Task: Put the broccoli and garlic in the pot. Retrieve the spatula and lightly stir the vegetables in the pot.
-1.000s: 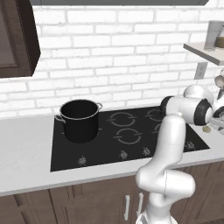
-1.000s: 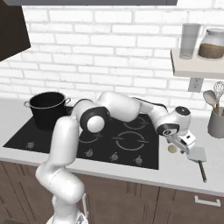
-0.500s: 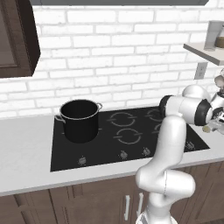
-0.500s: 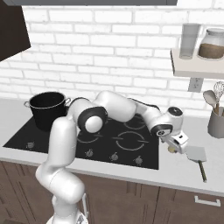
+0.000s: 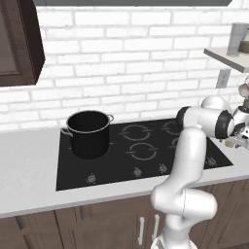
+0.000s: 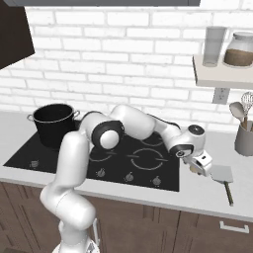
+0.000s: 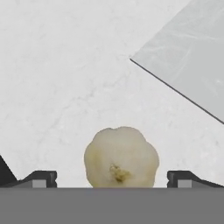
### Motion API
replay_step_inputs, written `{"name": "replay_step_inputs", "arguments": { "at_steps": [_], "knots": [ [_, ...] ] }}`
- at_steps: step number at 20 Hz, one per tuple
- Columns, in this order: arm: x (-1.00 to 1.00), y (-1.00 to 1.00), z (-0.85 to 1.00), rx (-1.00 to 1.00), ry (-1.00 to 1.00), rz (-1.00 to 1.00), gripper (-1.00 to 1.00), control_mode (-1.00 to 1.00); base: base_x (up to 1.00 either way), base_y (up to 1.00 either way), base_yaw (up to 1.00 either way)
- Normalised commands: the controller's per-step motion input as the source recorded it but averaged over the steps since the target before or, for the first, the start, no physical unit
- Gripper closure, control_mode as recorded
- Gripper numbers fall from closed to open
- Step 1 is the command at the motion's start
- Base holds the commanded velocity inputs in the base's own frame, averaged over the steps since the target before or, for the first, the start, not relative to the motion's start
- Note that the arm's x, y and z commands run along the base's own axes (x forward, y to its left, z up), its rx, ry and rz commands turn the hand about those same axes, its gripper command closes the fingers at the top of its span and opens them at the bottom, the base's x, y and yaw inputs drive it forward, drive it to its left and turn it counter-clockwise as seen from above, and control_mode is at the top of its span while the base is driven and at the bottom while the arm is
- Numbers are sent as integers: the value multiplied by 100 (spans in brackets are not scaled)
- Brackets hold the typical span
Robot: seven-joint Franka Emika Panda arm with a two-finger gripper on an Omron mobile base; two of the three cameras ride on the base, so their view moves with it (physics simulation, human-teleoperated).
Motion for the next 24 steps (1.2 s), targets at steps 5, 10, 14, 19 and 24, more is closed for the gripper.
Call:
{"name": "replay_step_inputs", "arguments": {
  "at_steps": [5,10,14,19,24],
  "knots": [
    [15,-20,-6,0,0,-1,-100,-100,0,0,0],
    [7,-3,-16,0,0,0,-100,-100,0,0,0],
    [-17,22,-11,0,0,0,100,-100,0,0,0],
    [-15,24,-1,0,0,0,100,-100,0,0,0],
    [-29,52,41,0,-13,0,100,-100,0,0,0]
  ]
}}
